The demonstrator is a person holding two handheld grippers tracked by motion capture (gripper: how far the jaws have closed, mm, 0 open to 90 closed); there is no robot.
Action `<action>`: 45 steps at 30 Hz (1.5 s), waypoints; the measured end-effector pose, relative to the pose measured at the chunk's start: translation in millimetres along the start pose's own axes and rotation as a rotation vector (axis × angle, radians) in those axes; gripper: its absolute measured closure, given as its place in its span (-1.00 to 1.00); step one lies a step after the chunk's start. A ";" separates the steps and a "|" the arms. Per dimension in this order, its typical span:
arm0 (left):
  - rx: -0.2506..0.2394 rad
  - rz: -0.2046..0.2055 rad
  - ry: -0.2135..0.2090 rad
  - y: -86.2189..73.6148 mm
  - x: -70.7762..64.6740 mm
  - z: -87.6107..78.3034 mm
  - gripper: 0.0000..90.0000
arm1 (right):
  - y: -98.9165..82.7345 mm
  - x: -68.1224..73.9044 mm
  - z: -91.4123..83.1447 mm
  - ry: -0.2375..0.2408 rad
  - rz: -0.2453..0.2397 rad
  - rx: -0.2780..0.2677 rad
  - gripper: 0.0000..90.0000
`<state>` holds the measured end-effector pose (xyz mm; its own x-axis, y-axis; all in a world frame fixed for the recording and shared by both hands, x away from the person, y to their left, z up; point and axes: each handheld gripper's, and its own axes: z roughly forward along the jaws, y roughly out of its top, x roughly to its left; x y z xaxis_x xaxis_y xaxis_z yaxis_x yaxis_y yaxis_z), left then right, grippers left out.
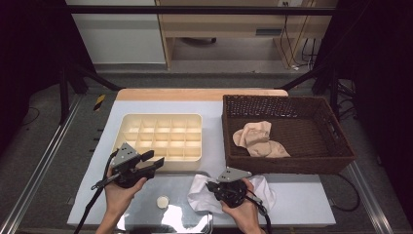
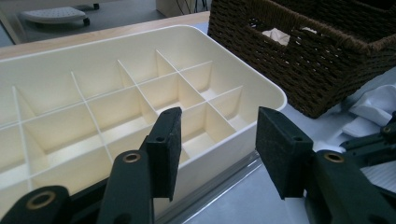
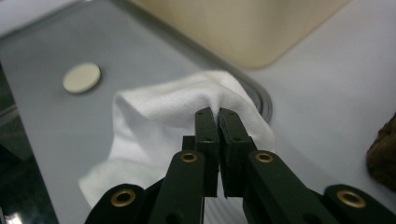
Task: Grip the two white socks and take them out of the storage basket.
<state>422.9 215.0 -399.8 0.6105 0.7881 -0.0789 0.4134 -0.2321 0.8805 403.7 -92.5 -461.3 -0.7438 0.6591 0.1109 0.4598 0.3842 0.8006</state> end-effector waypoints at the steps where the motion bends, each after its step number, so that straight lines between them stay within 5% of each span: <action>1: 0.008 0.003 -0.003 -2.7 -2.6 2.5 0.11 | 3.8 0.4 -2.8 0.004 0.002 -0.022 0.96; 9: 0.033 0.006 -0.013 -23.1 -9.7 4.1 0.11 | 25.6 8.1 -4.1 0.073 -0.017 -0.083 0.95; 15: 0.034 -0.029 -0.015 -39.5 -3.3 -5.3 0.11 | 37.2 21.6 18.8 0.087 -0.040 -0.035 0.94; 21: 0.057 -0.022 -0.014 -44.3 -6.2 -0.9 0.11 | 40.1 26.5 42.5 0.080 -0.023 0.017 0.75; 28: 0.062 -0.005 -0.029 -45.4 -17.2 2.2 0.09 | 40.0 16.9 5.0 0.063 -0.003 -0.091 0.58; 35: 0.090 0.009 -0.040 -47.5 -30.5 10.5 0.09 | 7.5 2.0 -22.1 0.017 0.028 -0.040 0.58; 45: 0.194 0.052 -0.017 -59.1 -44.6 33.9 0.35 | -26.2 -8.4 -26.7 -0.053 0.050 0.034 0.42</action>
<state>394.2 174.3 -464.2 0.6450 0.7628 -0.0446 0.5020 -0.3791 0.7774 385.0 -125.4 -467.4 -0.6933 0.7109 0.1180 0.5125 0.3713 0.7743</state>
